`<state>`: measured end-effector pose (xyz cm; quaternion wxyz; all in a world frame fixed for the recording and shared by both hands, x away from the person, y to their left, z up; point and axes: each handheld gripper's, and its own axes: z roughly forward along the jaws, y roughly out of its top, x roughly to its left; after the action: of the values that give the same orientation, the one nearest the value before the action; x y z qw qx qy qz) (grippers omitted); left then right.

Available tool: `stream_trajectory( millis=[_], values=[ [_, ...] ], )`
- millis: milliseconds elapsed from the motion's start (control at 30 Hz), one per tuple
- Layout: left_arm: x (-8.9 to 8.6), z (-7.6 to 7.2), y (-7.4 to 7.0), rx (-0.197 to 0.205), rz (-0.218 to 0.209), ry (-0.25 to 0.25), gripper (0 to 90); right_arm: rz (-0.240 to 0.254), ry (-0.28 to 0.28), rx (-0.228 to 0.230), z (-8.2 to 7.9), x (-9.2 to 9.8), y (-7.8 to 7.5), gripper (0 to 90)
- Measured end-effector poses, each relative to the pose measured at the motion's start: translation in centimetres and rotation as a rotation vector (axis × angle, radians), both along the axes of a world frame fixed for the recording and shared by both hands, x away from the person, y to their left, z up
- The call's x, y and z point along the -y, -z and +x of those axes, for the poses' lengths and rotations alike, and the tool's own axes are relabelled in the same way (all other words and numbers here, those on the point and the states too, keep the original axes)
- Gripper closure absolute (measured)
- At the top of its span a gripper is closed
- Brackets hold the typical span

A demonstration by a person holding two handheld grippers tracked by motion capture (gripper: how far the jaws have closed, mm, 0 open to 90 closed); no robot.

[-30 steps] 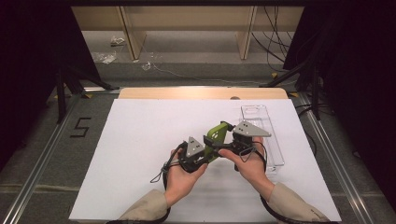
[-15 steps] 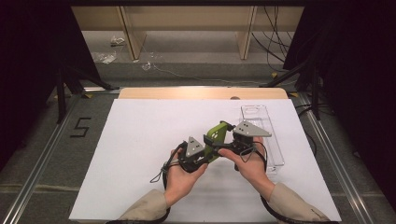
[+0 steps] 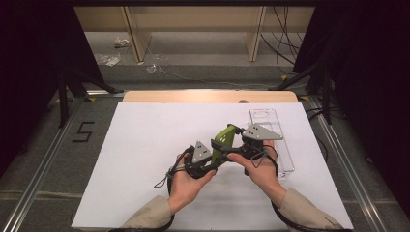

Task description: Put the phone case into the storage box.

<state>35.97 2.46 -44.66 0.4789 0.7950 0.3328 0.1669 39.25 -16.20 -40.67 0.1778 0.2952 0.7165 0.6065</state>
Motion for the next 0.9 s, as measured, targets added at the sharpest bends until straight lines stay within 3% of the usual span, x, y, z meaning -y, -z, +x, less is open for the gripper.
stream_trajectory(
  millis=[33,100,133,167,200,233,400,433,500,700,900],
  values=[
    [0.1,0.0,0.0,0.001,0.012,0.011,51.5,-0.004,0.005,0.0,0.1,0.1,-0.1,16.4],
    [0.1,-0.1,-0.1,0.01,0.022,0.019,41.9,-0.007,0.002,0.003,0.2,0.3,-0.1,16.4],
    [0.2,-0.2,-0.1,0.01,0.042,0.026,41.9,-0.007,0.002,0.003,0.2,0.3,-0.1,16.4],
    [0.2,-0.3,-0.2,0.005,0.06,0.033,31.5,-0.009,0.004,0.003,0.2,0.4,-0.2,16.4],
    [0.2,-0.3,-0.2,0.001,0.069,0.041,31.5,-0.009,0.004,0.003,0.2,0.4,-0.2,16.4],
    [0.2,-0.3,-0.2,-0.001,0.083,0.049,22.7,-0.004,0.004,0.008,0.2,0.5,-0.3,16.4],
    [-0.3,-0.4,-0.5,-0.01,0.121,0.072,8.2,0.005,0.007,0.018,0.3,0.9,-0.7,16.4],
    [-0.4,-0.3,-0.5,-0.012,0.124,0.083,8.2,0.005,0.007,0.018,0.3,0.9,-0.7,16.4],
    [-0.7,-0.4,-0.7,-0.016,0.136,0.112,0.0,0.003,0.012,0.024,0.4,1.2,-0.9,16.4],
    [-1.7,-0.7,-0.9,-0.009,0.149,0.129,0.0,0.004,0.021,0.032,0.5,1.6,-1.2,16.4],
    [-2.9,-0.9,-0.7,-0.04,0.147,0.139,0.0,-0.005,0.027,0.036,0.7,2.1,-1.4,16.4]
  ],
)
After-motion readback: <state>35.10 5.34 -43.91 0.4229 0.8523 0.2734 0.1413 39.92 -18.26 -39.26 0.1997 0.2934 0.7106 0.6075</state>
